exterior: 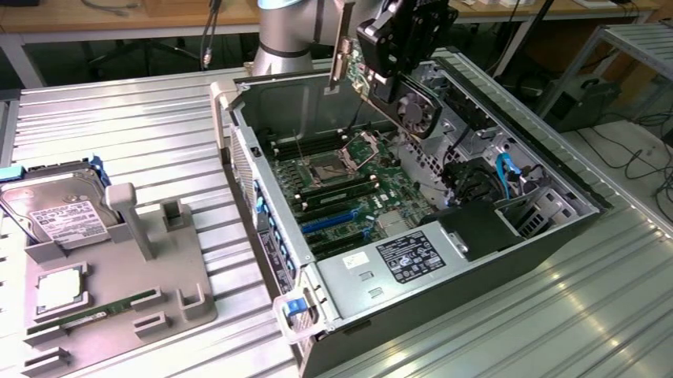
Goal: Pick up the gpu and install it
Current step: 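Insert the gpu into the slot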
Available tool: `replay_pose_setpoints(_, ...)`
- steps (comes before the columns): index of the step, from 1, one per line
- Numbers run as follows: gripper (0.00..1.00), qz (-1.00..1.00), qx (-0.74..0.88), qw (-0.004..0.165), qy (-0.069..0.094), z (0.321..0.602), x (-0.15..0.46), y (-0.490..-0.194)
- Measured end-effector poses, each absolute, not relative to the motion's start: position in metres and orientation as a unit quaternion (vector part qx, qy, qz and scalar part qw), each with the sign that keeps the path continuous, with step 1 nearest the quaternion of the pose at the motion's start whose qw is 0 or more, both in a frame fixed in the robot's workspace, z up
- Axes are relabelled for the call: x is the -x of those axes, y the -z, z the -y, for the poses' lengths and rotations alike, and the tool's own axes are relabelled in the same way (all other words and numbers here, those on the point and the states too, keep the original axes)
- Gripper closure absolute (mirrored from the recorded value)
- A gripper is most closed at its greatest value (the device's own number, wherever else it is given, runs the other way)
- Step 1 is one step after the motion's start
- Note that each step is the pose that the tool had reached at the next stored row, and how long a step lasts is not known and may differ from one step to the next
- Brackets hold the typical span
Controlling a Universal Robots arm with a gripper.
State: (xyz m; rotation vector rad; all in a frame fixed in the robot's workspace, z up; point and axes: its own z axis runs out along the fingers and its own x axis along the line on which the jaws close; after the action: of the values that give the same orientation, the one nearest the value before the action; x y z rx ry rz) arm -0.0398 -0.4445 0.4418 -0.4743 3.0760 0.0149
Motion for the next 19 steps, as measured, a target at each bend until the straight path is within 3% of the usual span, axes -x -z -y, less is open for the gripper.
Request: replay_pose_setpoints(19, 0.73, -0.976, 0.217, 0.014, -0.006, 0.4446, 0.04, -0.4418)
